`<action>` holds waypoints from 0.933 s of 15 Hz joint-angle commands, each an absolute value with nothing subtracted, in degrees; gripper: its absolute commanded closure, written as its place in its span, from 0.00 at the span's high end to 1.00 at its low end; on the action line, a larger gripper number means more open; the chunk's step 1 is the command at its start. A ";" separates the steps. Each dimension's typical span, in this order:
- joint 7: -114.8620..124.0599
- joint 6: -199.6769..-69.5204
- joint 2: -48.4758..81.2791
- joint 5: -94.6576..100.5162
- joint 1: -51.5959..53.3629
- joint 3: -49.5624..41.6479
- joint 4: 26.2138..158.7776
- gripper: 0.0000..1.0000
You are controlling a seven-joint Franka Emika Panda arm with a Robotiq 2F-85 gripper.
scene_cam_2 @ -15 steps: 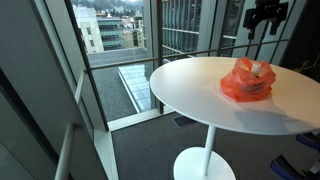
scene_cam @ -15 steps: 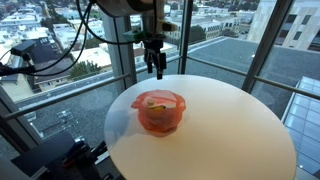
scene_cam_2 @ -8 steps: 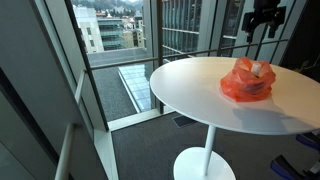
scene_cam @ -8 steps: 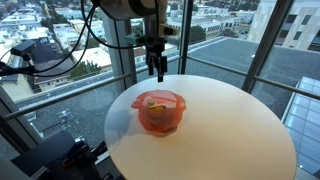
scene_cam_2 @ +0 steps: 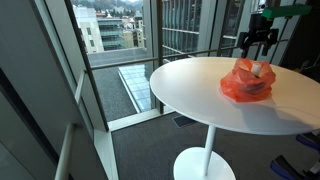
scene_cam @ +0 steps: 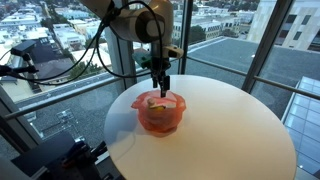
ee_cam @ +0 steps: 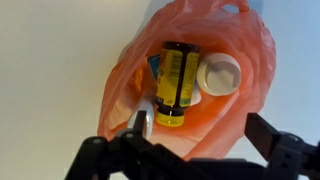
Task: Remove the yellow and black container from the plastic bag and put it on the table
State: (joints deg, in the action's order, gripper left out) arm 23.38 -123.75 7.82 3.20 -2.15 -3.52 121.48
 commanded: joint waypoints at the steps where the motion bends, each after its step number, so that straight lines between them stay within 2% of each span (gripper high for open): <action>1: 24.18 -128.41 8.58 1.57 -2.38 -4.29 124.29 1.00; 14: 27.61 -136.56 11.64 2.94 -1.48 -5.71 130.17 1.00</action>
State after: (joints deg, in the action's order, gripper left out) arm 25.72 -134.96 10.86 2.24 -2.17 -5.06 129.44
